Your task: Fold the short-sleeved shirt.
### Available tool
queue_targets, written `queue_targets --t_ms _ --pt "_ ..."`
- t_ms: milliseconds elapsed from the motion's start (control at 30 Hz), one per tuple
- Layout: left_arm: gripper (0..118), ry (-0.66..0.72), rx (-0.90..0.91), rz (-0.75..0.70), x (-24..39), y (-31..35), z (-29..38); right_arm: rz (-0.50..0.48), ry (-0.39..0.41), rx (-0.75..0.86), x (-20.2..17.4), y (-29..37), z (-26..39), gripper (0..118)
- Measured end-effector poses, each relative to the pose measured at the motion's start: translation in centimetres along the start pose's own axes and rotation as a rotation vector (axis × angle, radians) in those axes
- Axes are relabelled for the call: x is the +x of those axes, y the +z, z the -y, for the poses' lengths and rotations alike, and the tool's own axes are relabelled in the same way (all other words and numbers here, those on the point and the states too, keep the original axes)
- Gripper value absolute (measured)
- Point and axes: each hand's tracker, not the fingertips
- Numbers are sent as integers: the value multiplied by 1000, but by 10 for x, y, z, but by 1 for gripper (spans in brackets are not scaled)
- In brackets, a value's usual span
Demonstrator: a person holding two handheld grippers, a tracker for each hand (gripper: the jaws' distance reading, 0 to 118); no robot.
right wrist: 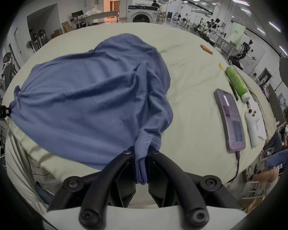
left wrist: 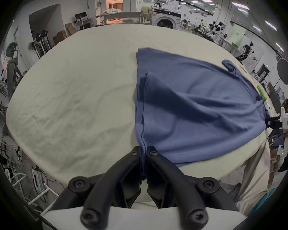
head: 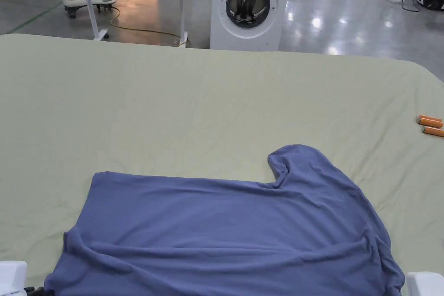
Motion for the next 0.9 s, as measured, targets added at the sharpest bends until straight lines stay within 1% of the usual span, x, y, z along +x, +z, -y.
queue_targets --t_ms 133,167,200,267,300,333,367,400,433,500,600,667,733,767,800,833,867,900 --pt "1 5 7 -19 -6 -16 -2 36 1 28 -8 0 1 10" --pt "1 8 8 -21 -5 -16 -3 39 1 33 -9 -1 1 12" --pt "1 4 9 -24 -4 -15 -3 50 10 38 -10 0 1 19" --pt "4 -5 16 -29 -2 -13 -6 103 19 40 -10 7 -3 41" --pt "13 -9 23 -33 -1 -11 -7 127 11 39 -9 11 -5 61" --pt "18 -16 48 -33 3 -6 -9 138 -3 42 -7 16 -9 73" --pt "24 -21 81 -31 4 -2 -13 138 -29 76 -5 23 -12 79" --pt "32 -24 111 -27 6 1 -17 128 -45 116 -3 29 -15 79" --pt "36 -20 154 -20 8 5 -23 123 -56 154 -3 35 -20 79" --pt "37 -15 224 0 16 14 -34 128 -60 215 -7 46 -31 79" --pt "36 -18 340 10 28 23 -53 126 -72 351 -16 56 -48 79" --pt "35 -38 416 1 39 29 -64 109 -92 423 -26 61 -60 77" --pt "29 -52 480 -4 51 34 -74 78 -106 495 -37 64 -70 65" --pt "20 -55 515 0 57 37 -78 64 -106 528 -43 65 -75 54" --pt "9 -57 545 1 61 39 -81 57 -108 558 -50 65 -80 35" --pt "3 -67 569 -1 67 40 -84 48 -108 582 -57 64 -85 20" --pt "0 -75 596 -15 74 43 -87 46 -110 603 -64 64 -89 10" --pt "0 -81 621 -28 79 44 -89 43 -110 629 -69 63 -92 9"
